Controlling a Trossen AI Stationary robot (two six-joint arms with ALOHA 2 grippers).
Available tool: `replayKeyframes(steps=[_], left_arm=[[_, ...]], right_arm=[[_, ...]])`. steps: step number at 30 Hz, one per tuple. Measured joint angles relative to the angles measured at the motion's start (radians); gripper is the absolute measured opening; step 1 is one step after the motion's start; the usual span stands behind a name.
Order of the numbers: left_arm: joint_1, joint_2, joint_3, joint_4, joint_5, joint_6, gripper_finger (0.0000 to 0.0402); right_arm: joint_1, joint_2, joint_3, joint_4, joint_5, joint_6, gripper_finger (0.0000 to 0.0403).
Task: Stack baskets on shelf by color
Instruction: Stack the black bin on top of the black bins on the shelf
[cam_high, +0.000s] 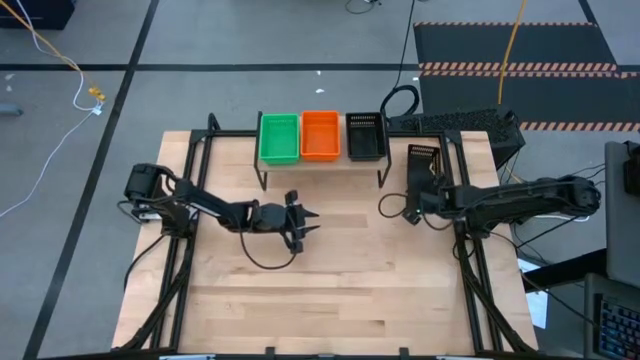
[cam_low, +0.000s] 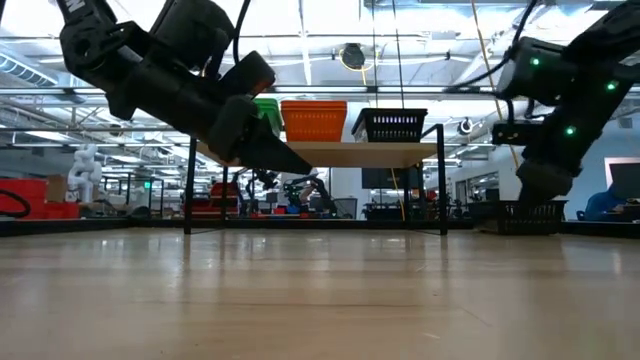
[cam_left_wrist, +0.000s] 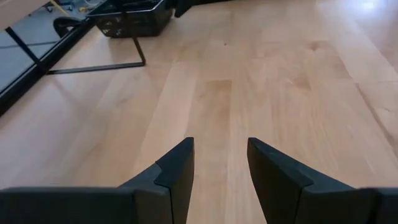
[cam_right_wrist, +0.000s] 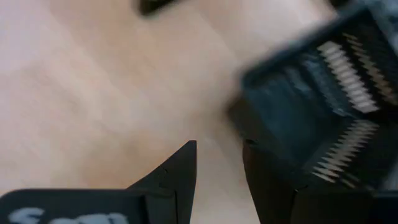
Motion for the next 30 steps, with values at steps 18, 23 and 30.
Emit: replayKeyframes(steps=[18, 23, 30], left_arm=[[-0.02, 0.0, 0.0, -0.046, -0.009, 0.003, 0.0152], [-0.019, 0.001, 0.0, -0.053, -0.009, 0.003, 0.0152], [-0.019, 0.001, 0.0, -0.068, -0.01, 0.004, 0.0152]], right_arm=[[-0.177, 0.018, 0.192, -0.037, -0.172, -0.4, 0.0123], [-0.287, 0.065, 0.236, -0.099, -0.265, -0.419, 0.0123], [-0.377, 0.135, 0.24, -0.104, -0.345, -0.444, 0.0123]])
